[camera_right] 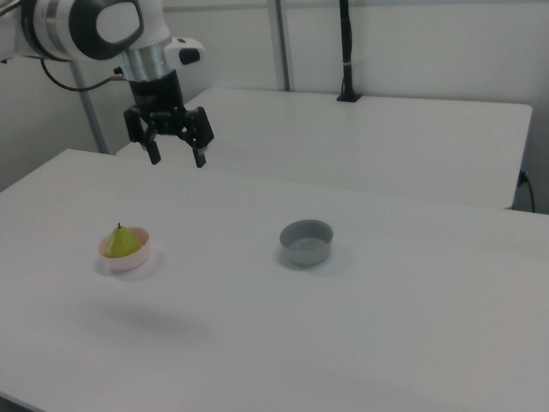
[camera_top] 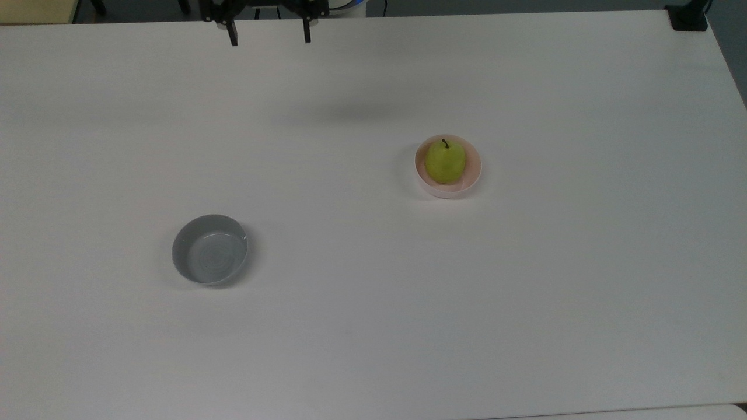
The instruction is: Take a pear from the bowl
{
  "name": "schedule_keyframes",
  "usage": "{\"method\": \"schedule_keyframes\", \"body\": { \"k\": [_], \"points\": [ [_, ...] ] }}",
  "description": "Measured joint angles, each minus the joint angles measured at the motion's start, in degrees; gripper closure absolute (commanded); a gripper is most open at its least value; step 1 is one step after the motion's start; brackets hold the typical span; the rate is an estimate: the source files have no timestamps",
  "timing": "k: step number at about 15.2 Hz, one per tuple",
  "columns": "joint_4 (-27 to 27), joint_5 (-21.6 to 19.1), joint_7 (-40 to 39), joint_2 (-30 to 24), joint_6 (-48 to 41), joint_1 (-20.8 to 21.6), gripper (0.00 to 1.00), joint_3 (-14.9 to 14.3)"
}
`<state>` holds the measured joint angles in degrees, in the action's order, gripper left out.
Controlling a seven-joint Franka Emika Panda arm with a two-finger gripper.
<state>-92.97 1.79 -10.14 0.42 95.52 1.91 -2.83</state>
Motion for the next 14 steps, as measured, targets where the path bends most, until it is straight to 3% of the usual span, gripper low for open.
{"method": "schedule_keyframes", "body": {
  "k": [5,14],
  "points": [
    [3.1,-1.3,-3.9,-0.4,-4.3,3.5,0.0,0.1],
    [2.9,-7.3,4.6,1.8,-3.5,14.5,0.0,-0.1]
  ]
}}
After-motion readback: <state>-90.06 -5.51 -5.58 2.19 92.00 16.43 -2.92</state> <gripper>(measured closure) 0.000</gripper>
